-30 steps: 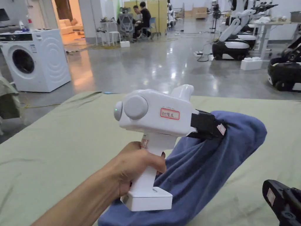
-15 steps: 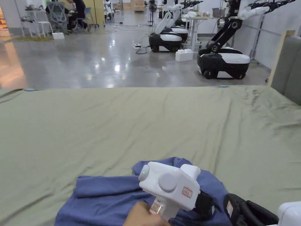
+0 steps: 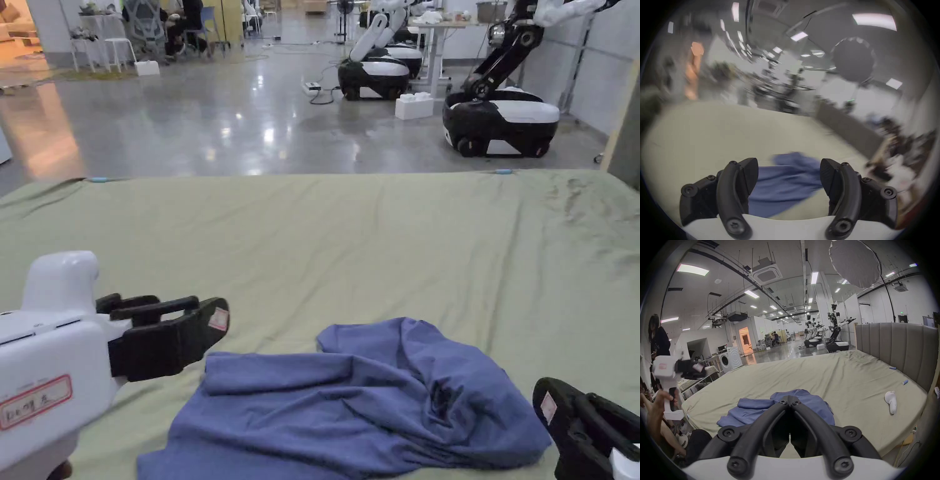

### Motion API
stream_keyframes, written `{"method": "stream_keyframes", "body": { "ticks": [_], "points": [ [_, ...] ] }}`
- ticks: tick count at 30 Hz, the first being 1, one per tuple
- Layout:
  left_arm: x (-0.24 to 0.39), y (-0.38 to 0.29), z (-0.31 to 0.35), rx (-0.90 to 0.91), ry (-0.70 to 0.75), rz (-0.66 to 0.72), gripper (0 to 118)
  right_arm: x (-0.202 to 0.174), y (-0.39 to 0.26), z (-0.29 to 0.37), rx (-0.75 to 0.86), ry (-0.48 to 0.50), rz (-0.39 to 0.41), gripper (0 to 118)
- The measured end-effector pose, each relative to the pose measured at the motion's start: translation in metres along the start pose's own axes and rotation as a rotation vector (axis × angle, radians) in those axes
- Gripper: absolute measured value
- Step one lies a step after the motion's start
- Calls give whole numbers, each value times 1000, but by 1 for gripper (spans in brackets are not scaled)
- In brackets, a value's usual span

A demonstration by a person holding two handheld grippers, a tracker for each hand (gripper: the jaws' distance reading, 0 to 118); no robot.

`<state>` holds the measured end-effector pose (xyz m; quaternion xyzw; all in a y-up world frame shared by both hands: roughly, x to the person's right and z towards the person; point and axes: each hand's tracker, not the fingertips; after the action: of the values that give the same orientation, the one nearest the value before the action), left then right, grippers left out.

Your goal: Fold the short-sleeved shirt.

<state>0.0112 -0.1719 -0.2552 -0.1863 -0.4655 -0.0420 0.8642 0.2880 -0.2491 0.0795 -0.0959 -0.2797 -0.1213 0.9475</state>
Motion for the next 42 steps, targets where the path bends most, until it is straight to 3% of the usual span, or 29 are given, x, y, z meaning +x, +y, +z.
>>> {"method": "stream_keyframes", "body": {
  "ticks": [1,2,5,9,11,12,13,14,15,19,22,24,26,28,29,35,39,42],
  "points": [
    [-4,-10,8,-15,77,-65,28,-3,0,-2,-2,3,4,2],
    [-10,-21,18,-4,103,-100,0,-6,1,-5,-7,9,12,2],
    [-29,-29,30,-55,117,-23,0,-17,4,-7,-11,34,19,2],
    [-34,-42,24,-73,117,-41,0,-29,6,-5,-8,52,25,2],
    [-48,-40,12,-94,27,71,0,-33,6,-5,-12,63,24,2],
    [-57,-41,2,-98,15,110,3,-35,5,-5,-13,73,21,2],
    [-64,-42,-14,-149,4,131,33,-36,5,-5,-17,83,17,2],
    [-72,-44,-42,-286,-22,146,87,-38,5,-5,-19,91,15,2],
    [-77,-55,-69,-493,-5,150,110,-41,4,-5,-21,97,16,2],
    [-73,-98,-124,-701,35,143,108,-45,2,-3,-30,114,24,2],
    [-66,-117,-143,-800,90,33,108,-45,-1,-4,-40,120,25,2],
    [-56,-122,-145,-768,84,31,107,-43,-3,-7,-45,116,21,2],
    [-57,-126,-155,-793,65,46,97,-38,-5,-10,-56,109,11,2],
    [-59,-126,-160,-776,87,98,29,-34,-6,-11,-65,105,8,2],
    [-60,-128,-161,-769,89,105,5,-31,-5,-11,-70,95,14,2],
    [-50,-129,-163,-803,56,21,5,-8,9,-20,-68,44,21,2],
    [-62,-126,-160,-791,22,114,5,9,28,-32,-46,18,7,2],
    [-65,-125,-154,-782,6,151,5,13,42,-47,-42,-15,60,2]
  ]
}}
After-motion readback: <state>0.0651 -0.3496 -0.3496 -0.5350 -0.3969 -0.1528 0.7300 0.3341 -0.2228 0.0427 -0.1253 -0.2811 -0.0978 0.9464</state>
